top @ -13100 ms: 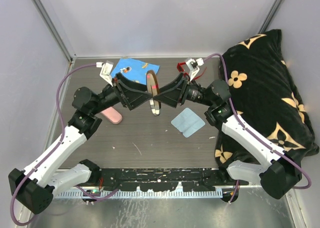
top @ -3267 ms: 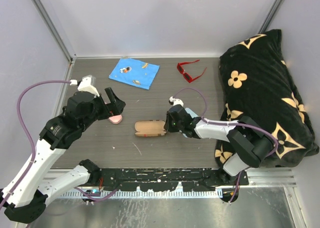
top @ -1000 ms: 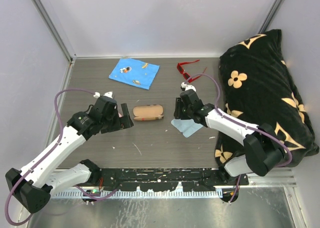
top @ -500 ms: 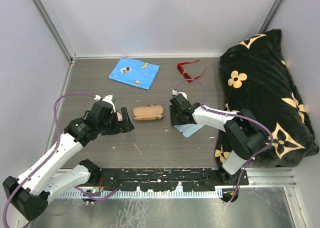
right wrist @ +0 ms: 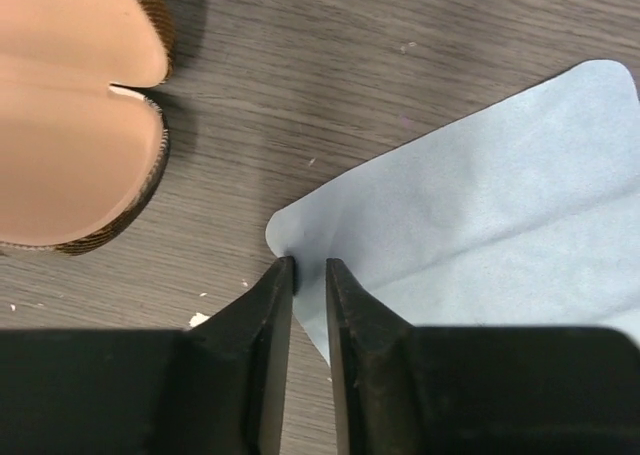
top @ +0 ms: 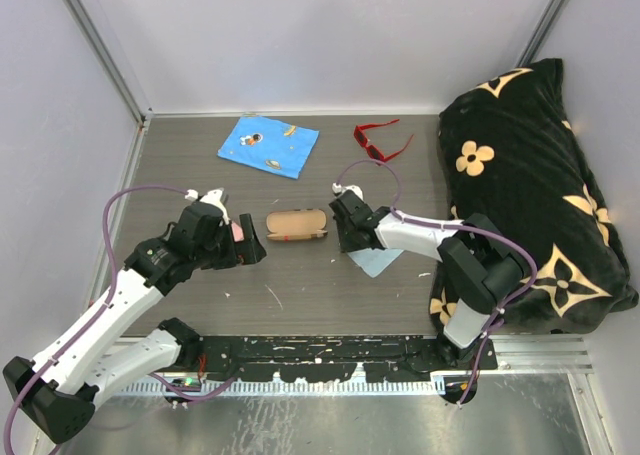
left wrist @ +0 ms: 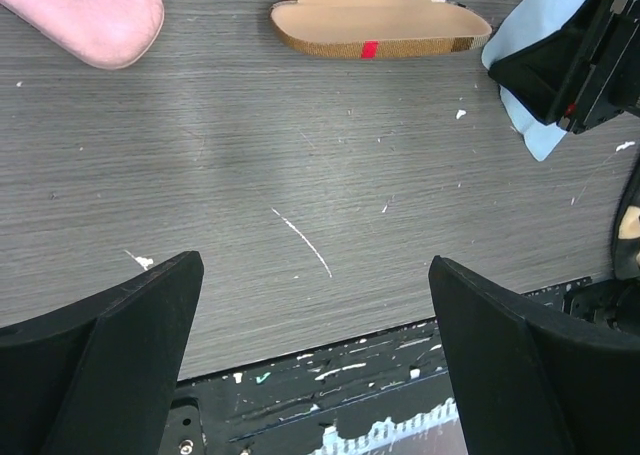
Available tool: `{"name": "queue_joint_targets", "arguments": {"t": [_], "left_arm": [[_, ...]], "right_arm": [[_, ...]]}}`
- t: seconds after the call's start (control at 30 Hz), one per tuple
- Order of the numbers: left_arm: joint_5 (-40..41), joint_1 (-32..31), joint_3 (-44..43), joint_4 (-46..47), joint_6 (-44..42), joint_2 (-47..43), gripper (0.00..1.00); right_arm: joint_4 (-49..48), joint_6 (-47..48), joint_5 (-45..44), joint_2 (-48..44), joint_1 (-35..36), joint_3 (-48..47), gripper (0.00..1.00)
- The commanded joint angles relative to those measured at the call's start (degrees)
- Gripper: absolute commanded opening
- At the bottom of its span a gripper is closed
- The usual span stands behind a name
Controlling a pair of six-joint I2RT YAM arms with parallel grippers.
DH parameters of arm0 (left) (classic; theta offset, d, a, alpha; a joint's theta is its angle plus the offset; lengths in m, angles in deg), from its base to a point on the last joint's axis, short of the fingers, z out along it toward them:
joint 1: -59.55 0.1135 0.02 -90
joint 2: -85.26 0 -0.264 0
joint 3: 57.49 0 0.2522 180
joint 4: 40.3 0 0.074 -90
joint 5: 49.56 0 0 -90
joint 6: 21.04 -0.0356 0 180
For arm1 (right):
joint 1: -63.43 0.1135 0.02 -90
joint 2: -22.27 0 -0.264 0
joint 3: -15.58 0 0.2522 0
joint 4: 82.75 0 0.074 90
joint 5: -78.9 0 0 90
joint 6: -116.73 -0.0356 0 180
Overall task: Organize the sunglasses
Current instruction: Move the glasses cleaning cloth to the center of the board.
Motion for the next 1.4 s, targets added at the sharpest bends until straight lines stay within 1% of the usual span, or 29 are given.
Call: {"name": "queue_joint_targets", "arguments": {"t": [0.0,0.1,0.23,0.47,0.57,0.7,0.73,0.77,0.83,0.9,1.0,1.1,1.17,1.27,1.37], "left_arm": [[2.0,0.4,-0.7,1.2,-0.6,-1.0,0.98],[2.9,0.4,-0.6,0.8,-0.6,-1.0,0.98],[5.5,0.4,-0.5,-0.5,-0.1,-0.7,0.98],[7.6,0.4,-0.7,-1.2,1.1,-0.3,0.98],[7.9,0.4,-0.5,-1.2,1.6,-0.2,0.98],[8.5,0.4,0.4,-1.2,2.3,0.0,0.98],[8.5,0.4,0.6,-1.2,2.5,0.1,0.98],[8.4,0.4,0.8,-1.2,2.7,0.2,0.98],[7.8,0.4,1.4,-0.4,2.9,0.6,0.98],[6.9,0.3,2.0,1.3,3.4,1.3,0.98],[5.3,0.0,2.9,4.3,4.6,3.2,1.00],[5.8,-1.9,3.2,7.4,5.7,5.9,0.98],[6.7,-4.1,3.1,9.8,6.4,8.2,0.96],[9.5,-9.0,2.0,13.4,6.8,13.1,0.95],[10.1,-11.9,1.8,18.2,6.1,16.6,0.96]], "right_arm": [[0.0,2.4,0.9,0.1,1.9,0.6,0.21],[0.1,5.1,4.7,-1.9,4.0,2.1,0.17],[0.5,9.2,10.2,-4.1,8.5,3.6,0.14],[3.6,11.7,14.0,-6.5,18.9,4.8,0.14],[4.0,11.1,14.2,-9.1,21.8,5.7,0.18],[3.4,9.5,14.2,-13.9,22.3,6.2,0.26],[3.1,9.2,13.6,-15.1,22.2,6.0,0.30],[2.7,8.9,12.7,-16.3,22.1,5.8,0.36],[1.6,8.2,11.2,-19.0,21.3,5.6,0.44],[0.7,6.7,10.0,-21.5,19.0,5.7,0.46],[0.3,3.7,7.6,-25.2,12.7,7.7,0.46],[1.5,1.0,5.9,-26.5,4.0,9.4,0.44],[2.7,0.5,6.1,-25.8,-0.2,9.7,0.42],[3.4,0.8,7.9,-23.7,-3.6,9.6,0.41],[4.5,2.5,9.4,-20.1,-4.3,8.3,0.41]]}}
